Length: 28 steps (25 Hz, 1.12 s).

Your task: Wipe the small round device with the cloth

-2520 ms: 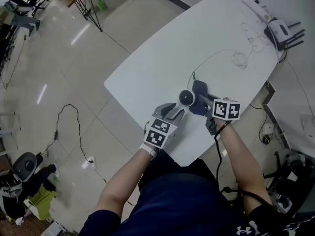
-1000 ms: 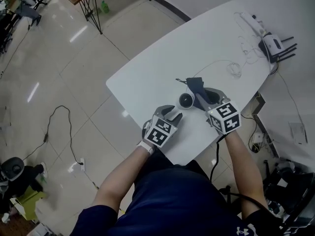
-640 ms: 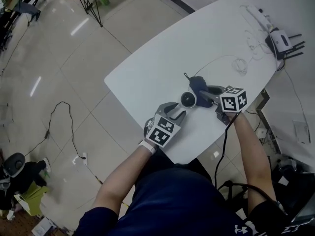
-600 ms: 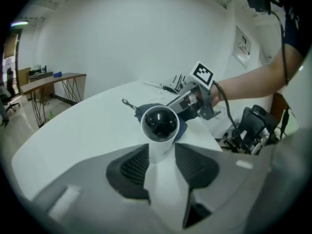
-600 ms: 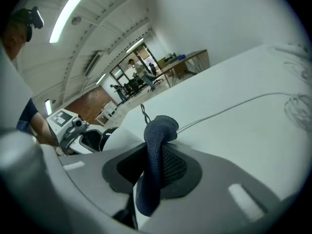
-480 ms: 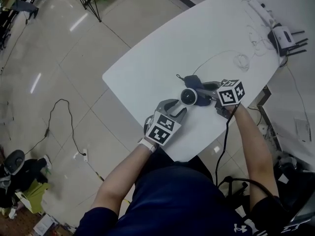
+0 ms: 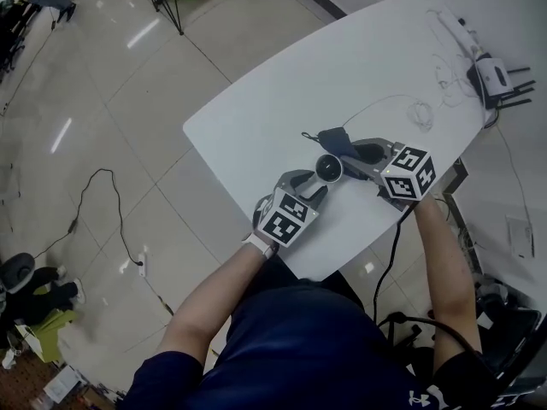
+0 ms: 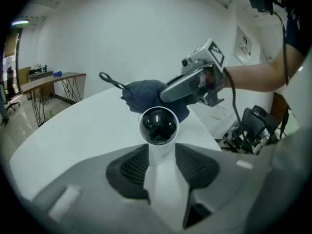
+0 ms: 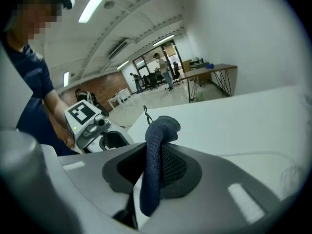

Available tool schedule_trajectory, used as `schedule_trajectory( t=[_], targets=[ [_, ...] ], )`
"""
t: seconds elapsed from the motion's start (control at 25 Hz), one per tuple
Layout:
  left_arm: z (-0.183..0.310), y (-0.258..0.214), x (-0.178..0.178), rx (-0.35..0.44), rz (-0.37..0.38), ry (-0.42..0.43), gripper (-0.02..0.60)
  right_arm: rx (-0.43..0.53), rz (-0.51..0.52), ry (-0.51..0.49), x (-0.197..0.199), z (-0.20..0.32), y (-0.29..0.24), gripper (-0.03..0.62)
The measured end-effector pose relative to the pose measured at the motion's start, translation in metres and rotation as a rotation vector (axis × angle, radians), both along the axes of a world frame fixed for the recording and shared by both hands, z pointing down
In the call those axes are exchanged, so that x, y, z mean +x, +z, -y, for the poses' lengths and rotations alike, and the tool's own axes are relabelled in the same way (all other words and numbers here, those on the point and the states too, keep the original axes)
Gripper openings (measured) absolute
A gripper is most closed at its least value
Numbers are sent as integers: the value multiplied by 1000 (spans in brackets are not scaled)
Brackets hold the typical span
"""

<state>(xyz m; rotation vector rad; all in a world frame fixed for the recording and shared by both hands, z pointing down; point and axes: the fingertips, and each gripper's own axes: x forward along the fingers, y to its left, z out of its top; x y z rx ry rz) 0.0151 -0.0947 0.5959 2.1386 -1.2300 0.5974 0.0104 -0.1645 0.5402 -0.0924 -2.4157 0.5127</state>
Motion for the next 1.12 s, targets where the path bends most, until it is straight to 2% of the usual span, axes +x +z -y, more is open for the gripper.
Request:
schedule_trajectory(
  t=[0.16,0.32,0.36,0.44,0.6,0.68,0.92,1.12],
  targets=[
    [-4,0,0,6,4,7,169,399,-88,-225,-9,-36,-30,74],
    [-17,-1,-4,-1,2,-1,169,861,-282,-493,-5,-74,-16,74],
    [-19,-1,-4,-4,2,-1,169,932,-313,-535,-3,-80,-9,74],
    [-23,-1,-4,-9,2,-1,169,990,-339,-562,1,-88,0,74],
    [-28,-4,-5,-11,0,-2,169,962,-333,-498,3,-95,3,74],
    [-28,-5,-5,-8,-3,-1,169,903,-294,-412,0,-91,-4,74],
    [-27,-11,-8,-1,-14,-2,169,563,-84,47,4,-54,-46,74],
    [-22,-13,-14,5,-12,-7,169,306,30,390,34,-13,-45,74]
  ],
)
